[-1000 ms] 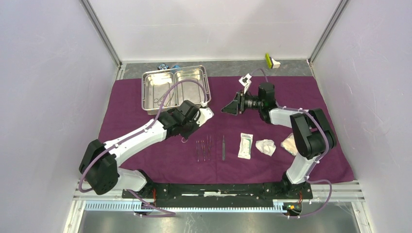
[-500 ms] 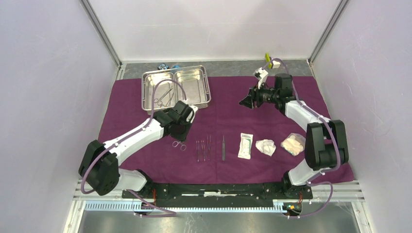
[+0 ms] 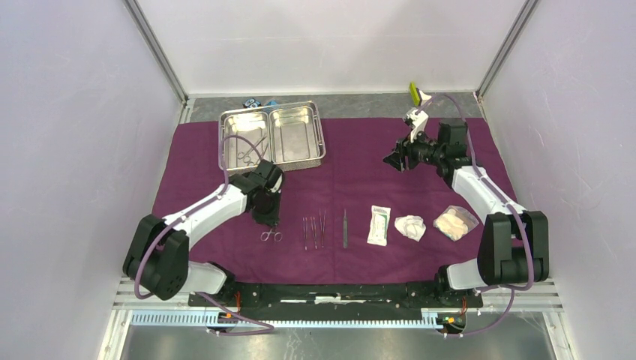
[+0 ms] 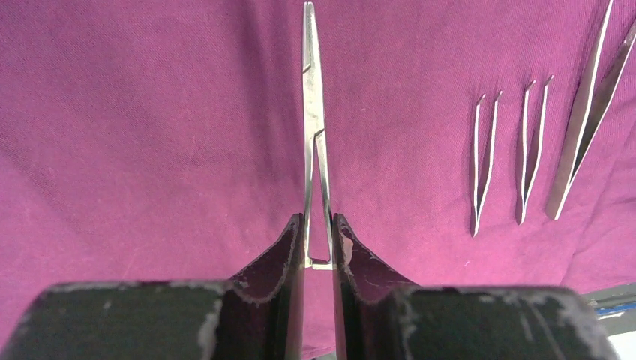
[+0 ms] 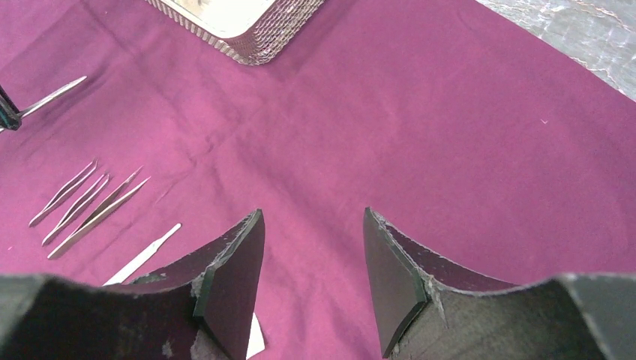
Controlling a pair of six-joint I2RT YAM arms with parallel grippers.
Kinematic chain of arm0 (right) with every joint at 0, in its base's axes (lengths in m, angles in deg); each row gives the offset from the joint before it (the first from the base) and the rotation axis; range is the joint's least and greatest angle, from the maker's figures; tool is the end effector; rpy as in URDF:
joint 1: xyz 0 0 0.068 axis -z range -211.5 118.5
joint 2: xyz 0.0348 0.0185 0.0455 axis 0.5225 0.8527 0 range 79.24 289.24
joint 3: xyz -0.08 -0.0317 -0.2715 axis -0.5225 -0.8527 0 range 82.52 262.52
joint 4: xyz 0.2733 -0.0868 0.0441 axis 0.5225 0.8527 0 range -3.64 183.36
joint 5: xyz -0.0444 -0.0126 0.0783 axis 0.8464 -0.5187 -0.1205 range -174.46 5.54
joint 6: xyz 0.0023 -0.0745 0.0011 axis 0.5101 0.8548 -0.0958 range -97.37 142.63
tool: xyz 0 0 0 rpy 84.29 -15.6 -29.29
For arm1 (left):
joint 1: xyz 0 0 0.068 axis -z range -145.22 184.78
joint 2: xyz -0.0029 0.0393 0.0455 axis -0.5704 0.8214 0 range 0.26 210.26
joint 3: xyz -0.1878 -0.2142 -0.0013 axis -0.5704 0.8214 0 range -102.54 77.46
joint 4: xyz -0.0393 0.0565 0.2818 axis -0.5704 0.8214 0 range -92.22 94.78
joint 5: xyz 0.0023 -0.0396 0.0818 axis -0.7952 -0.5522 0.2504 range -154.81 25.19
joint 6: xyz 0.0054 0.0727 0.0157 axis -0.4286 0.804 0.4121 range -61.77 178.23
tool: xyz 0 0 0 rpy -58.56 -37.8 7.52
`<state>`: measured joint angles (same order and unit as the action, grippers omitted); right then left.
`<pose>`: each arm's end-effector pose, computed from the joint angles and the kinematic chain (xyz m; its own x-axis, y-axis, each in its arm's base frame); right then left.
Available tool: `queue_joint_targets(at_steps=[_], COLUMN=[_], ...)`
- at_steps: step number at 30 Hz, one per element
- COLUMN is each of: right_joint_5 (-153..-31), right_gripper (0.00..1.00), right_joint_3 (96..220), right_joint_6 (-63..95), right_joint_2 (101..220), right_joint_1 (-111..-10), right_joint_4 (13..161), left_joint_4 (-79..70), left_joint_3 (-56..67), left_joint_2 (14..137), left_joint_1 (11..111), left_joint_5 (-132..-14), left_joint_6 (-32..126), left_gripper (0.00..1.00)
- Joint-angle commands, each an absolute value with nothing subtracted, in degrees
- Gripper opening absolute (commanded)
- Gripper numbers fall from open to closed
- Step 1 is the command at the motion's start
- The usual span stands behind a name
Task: Open and lay out the surgical kit
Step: Place the medical item in the surgical kit.
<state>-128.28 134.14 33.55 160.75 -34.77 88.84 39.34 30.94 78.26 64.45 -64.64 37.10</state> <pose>0.3455 0.0631 0.2378 -0.4064 -0.1603 -0.8995 -0.7150 0.6687 0.2039 0.2334 -0.1327 0.1606 -0.9534 0.1284 -0.2731 0.1615 0.9815 -0.1026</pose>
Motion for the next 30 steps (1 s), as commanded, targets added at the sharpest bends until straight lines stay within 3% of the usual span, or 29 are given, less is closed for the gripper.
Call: queue_joint_targets(at_steps=[1,30], right_joint_5=[-127.53,-128.49], right_gripper=[0.57,0.57], right_joint_3=[134.54,133.36], right_joint_6=[34.85,34.23], right_joint_2=[160.09,158.90], right_joint_1=[-34.09,-33.59], right_joint_4=[88.30,86.89], left_joint_4=[37.65,36.27], left_joint_3=[32.48,33.34], left_joint_2=[76.20,80.92], left_joint_1=[63.44,62.29], left_joint_5=[-68.46,-67.42], left_joint_6=[31.91,30.39], left_gripper=[0.02,0.02])
